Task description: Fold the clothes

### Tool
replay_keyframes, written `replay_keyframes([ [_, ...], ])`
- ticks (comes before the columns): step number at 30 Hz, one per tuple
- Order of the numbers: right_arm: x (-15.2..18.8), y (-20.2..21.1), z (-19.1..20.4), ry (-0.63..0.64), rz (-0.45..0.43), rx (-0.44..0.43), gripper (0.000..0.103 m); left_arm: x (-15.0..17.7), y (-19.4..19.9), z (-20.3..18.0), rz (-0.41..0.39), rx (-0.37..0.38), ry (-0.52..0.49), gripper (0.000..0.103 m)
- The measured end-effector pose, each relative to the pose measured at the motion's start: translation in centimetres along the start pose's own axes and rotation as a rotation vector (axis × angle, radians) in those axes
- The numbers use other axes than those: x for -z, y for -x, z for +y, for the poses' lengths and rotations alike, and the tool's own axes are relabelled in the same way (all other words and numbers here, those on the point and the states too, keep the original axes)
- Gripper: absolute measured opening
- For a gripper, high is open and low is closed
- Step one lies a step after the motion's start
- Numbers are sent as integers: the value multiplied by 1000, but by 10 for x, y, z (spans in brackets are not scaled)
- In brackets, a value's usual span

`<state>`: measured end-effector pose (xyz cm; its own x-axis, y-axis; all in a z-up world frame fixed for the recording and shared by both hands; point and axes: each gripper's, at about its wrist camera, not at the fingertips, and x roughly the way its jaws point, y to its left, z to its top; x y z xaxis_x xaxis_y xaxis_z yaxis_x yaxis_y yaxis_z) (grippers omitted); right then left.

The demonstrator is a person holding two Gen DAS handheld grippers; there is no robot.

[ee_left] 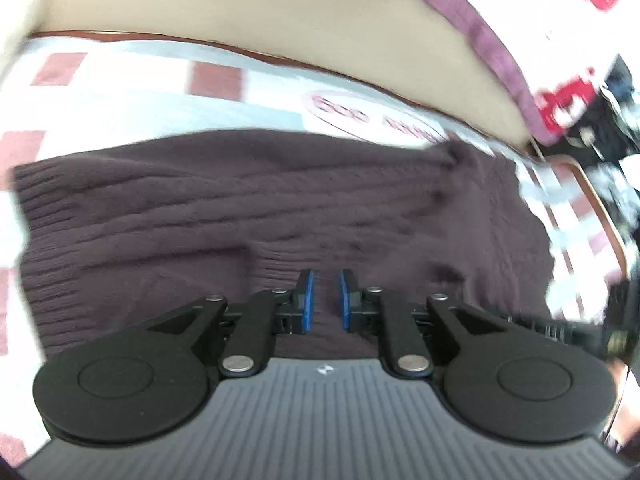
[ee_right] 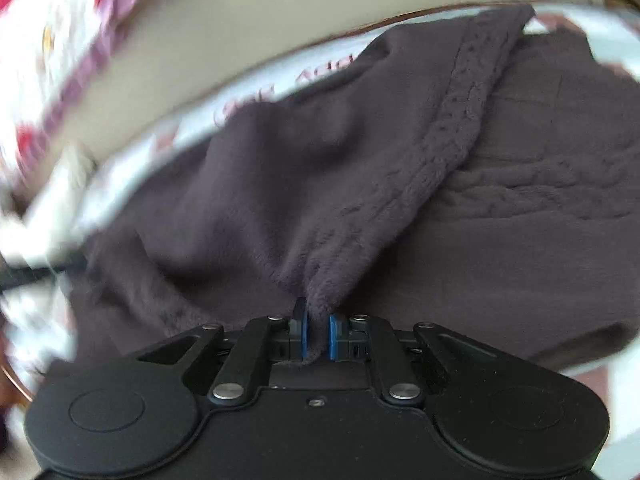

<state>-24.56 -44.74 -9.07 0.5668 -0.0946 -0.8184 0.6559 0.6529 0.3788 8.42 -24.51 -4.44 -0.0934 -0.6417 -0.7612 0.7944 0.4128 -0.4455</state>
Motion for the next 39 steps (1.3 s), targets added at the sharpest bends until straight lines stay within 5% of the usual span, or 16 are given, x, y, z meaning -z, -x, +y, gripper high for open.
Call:
replay_keyframes([
  [2,4,3,7,79,21,24,14,2,8,12,-15,-20,22,13],
  [6,0,9,28,273,76,160,36,2,5,20,5,-22,65,19],
  [11,-1,33,74,553,-81,374,52,10,-15,0,30,-158,-90,45],
  [14,-10,43,80,483,-193,229,67,12,-31,0,65,-192,-114,49],
  [18,-16,18,75,381,-115,24,68,16,-50,-1,118,-212,-119,55],
  [23,-7,-20,79,527,-106,157,70,23,-60,-16,112,-295,-220,69],
  [27,-12,-34,77,574,-120,182,78,15,-69,-15,55,-261,-207,74],
  [29,-18,-46,76,562,-96,149,82,11,-75,-14,28,-204,-175,73],
  [30,-17,-48,76,586,-92,110,82,11,-78,-17,25,-171,-181,59],
  [32,-16,-51,77,641,-85,37,55,16,-80,-38,34,-221,-330,21],
  [33,-15,-49,80,693,-82,18,27,19,-76,-49,20,-221,-396,9],
  [34,-16,-45,81,726,-81,0,5,21,-69,-58,-10,-193,-420,9],
  [39,-36,5,60,595,-222,-79,5,1,-28,-69,-223,-189,-395,9],
])
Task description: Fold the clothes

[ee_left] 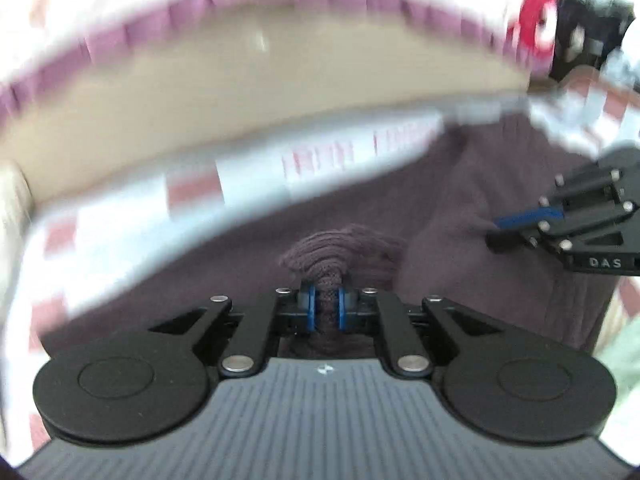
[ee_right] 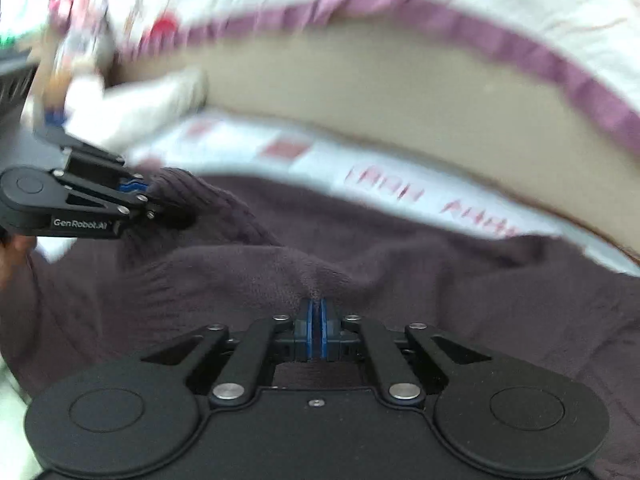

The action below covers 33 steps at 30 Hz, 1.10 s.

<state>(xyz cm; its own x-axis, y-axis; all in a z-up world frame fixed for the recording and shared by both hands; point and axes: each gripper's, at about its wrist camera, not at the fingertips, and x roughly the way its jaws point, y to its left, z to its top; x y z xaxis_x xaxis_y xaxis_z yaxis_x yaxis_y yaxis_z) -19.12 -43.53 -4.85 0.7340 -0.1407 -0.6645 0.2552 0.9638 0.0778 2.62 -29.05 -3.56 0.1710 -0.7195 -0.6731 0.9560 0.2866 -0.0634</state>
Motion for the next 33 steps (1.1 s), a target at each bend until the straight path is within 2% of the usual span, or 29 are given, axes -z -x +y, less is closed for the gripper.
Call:
replay_keyframes([
  [3,-6,30,-21,-103,-104,-37,5,-22,16,17,-117,-27,89,12],
  [4,-7,34,-28,-135,-119,-53,11,-22,8,24,-105,-55,113,15],
  [5,-6,31,-32,-156,-96,-41,14,-16,-8,32,-57,-97,132,26],
  [6,-5,28,-36,-178,-74,-29,28,-11,-24,40,-9,-139,152,37],
  [7,-4,24,-39,-195,-50,-6,41,-5,-41,49,39,-180,171,38],
  [8,-1,20,-39,-200,-27,37,42,1,-55,54,102,-225,183,38],
  [9,5,18,-40,-217,-20,44,41,6,-61,59,138,-238,209,38],
  [11,16,16,-43,-257,-7,59,47,10,-55,71,137,-203,283,38],
  [13,32,18,-49,-342,11,85,51,3,-38,75,74,-125,328,42],
  [15,49,21,-57,-393,57,113,51,-2,-28,72,28,-44,337,60],
  [16,58,24,-62,-392,85,134,51,-2,-25,70,33,0,347,64],
  [18,72,36,-68,-345,138,212,51,1,-24,68,51,80,376,65],
  [20,85,52,-77,-283,186,334,51,7,-29,67,90,138,424,65],
  [21,93,62,-83,-263,205,394,53,10,-34,65,112,154,439,65],
  [24,117,95,-104,-273,219,504,62,9,-46,60,127,143,418,65],
  [27,133,117,-122,-413,178,470,62,10,-50,50,125,171,381,66],
  [30,135,116,-118,-409,168,428,62,13,-54,39,143,193,338,69],
  [33,136,107,-108,-363,172,396,65,15,-57,24,161,159,265,69],
])
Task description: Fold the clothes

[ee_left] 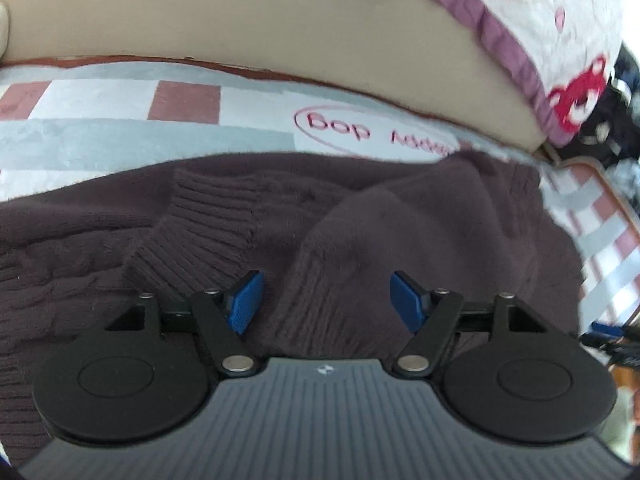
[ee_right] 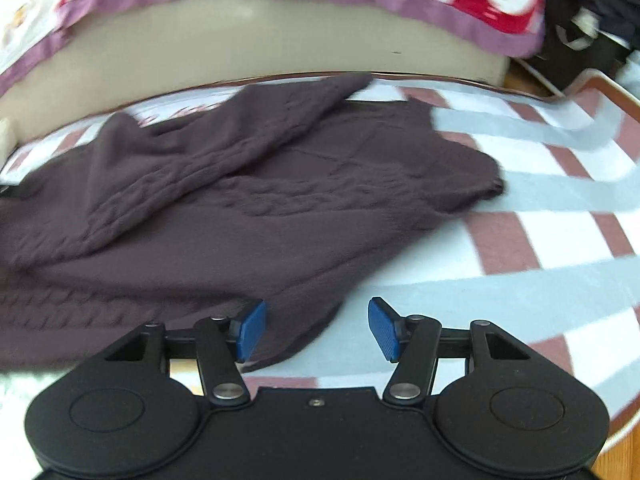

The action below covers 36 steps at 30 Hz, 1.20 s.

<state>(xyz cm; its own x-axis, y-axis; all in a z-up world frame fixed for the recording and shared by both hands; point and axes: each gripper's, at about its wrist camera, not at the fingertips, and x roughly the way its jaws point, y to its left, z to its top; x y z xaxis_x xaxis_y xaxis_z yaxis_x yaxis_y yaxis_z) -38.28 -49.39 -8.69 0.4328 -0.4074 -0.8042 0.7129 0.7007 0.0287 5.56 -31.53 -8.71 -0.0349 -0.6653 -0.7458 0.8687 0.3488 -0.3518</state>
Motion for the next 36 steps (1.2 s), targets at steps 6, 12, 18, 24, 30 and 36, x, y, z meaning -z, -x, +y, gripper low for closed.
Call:
replay_keyframes([
  [6,0,-35,36,200,-16,120,68,9,-4,-22,0,-39,-77,24],
  [12,-14,-31,29,67,63,178,26,2,73,-9,-70,250,173,11],
  [18,-10,-32,21,23,72,159,28,49,72,27,126,276,486,13],
  [24,-19,-9,27,-6,63,98,34,64,55,20,222,202,452,13],
  [30,-47,23,41,-34,7,-304,60,53,66,-1,177,152,302,10],
  [36,-58,-30,42,-238,70,-468,68,54,96,10,92,276,352,11],
])
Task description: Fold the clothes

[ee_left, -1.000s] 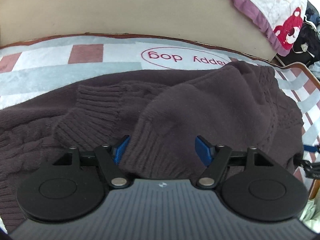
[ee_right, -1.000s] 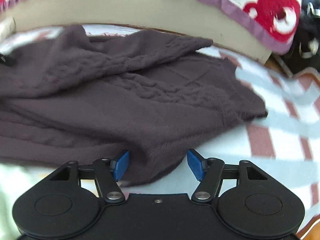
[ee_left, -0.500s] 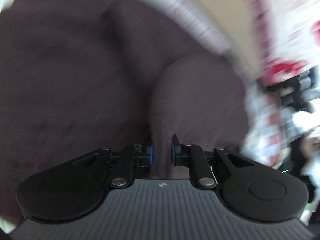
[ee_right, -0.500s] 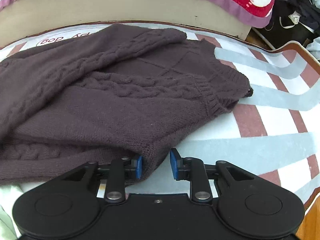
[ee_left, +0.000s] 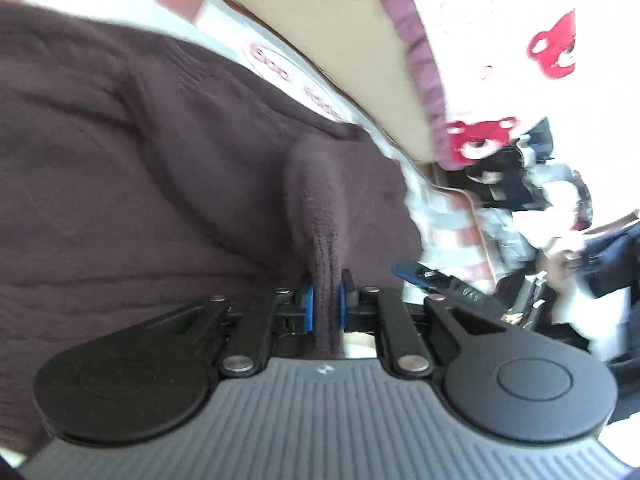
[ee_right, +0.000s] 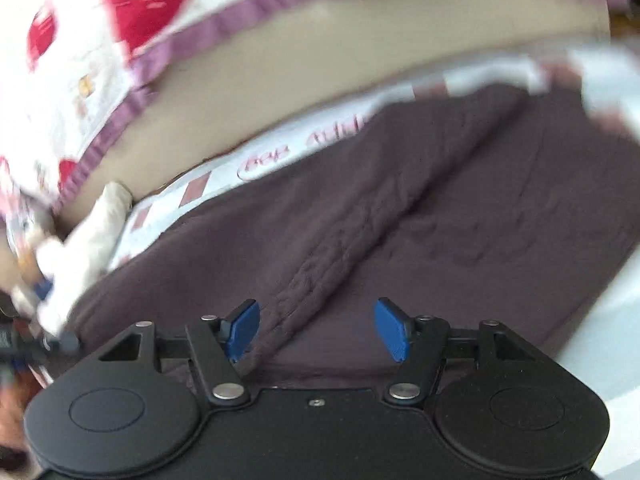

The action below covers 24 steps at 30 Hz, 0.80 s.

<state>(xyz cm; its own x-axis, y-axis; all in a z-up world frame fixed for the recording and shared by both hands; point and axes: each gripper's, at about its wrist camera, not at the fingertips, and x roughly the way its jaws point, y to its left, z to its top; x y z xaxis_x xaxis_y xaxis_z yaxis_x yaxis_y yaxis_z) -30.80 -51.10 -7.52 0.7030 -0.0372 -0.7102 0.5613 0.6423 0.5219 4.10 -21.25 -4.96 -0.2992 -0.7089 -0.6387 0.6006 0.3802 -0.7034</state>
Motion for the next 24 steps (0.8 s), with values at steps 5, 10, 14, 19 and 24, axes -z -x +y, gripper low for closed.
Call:
replay_keyframes([
  [5,-1,-21,10,98,17,75,67,6,-34,5,135,-301,-85,13],
  [10,-26,-13,-7,70,-78,114,67,-1,-10,-30,-12,-199,-208,29],
  [14,-65,-9,-49,-82,-161,109,67,-27,-4,-81,-46,-20,-352,66],
  [19,-93,-12,-87,-198,-226,164,55,-68,-86,-127,44,-138,-554,67],
  [24,-91,-9,-75,-92,-233,170,54,-93,-149,-145,61,-124,-653,66],
])
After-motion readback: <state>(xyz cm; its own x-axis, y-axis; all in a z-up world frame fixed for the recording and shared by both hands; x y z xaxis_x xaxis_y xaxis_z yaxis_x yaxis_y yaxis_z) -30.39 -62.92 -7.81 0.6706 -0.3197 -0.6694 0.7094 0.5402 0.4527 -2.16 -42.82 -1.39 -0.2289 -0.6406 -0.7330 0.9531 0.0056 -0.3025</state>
